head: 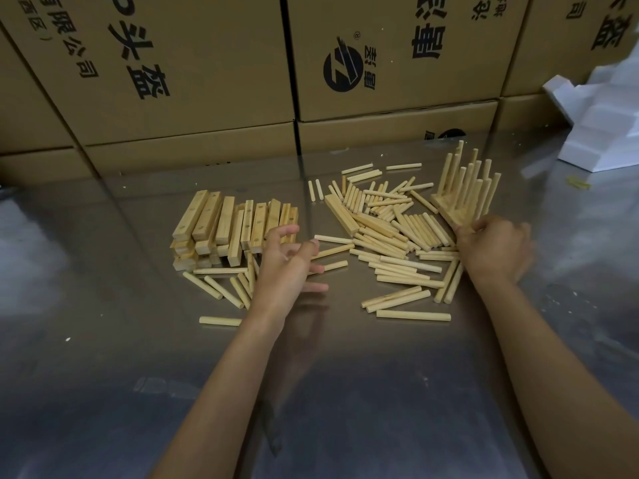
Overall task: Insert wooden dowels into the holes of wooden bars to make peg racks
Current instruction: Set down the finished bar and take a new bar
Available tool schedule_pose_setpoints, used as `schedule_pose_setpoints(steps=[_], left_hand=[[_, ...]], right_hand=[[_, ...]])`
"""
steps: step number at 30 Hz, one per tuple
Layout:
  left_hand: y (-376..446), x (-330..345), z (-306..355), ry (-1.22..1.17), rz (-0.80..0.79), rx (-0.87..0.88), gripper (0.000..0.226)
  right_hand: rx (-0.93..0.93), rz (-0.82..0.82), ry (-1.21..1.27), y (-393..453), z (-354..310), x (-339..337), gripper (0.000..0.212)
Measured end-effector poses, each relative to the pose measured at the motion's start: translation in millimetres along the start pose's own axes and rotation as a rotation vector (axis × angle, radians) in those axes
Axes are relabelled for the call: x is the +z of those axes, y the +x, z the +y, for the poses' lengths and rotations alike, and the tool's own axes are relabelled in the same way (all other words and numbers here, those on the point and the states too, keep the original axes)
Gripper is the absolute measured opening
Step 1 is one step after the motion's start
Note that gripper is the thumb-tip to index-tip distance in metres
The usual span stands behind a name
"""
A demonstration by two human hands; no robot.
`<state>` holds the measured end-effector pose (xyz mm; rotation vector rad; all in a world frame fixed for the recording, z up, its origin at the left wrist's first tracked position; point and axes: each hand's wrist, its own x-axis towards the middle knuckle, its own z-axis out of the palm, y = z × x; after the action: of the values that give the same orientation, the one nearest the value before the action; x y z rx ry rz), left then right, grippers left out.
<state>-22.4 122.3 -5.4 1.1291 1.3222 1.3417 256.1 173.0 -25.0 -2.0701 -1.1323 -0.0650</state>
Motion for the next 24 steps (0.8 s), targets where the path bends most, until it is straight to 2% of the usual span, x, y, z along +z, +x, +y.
schedule_pose_setpoints(steps=[5,8,11,14,20,24], left_hand=[[0.1,0.9,-0.3,0.043,0.001,0.002,0.032],[0.3,0.3,-0.3,0.046,0.014,0.019,0.021],[1.5,-2.6,-0.3,0.093,0.057,0.094,0.016],[2.7,-6.5,0.5,0.183,0.107,0.148,0.02],[5.0,-17.0,3.9,0.36,0.235,0.275,0.019],[9.5,-34.0,2.2,0.653,0.378,0.393,0.018]], right_hand=[[0.01,-0.027,0.002,-0.6,-0.7,-0.3,0.038],[0.007,-0.005,-0.011,-3.1,-3.2,-3.0,0.044],[-0.024,0.063,-0.017,-5.0,-6.1,-8.6,0.04],[-0.066,0.045,0.017,-8.0,-12.6,-15.6,0.029],[-0.291,-0.053,0.104,-45.8,-47.8,-14.2,0.032],[-0.498,-0.213,0.117,-77.6,-63.4,-5.4,0.035]])
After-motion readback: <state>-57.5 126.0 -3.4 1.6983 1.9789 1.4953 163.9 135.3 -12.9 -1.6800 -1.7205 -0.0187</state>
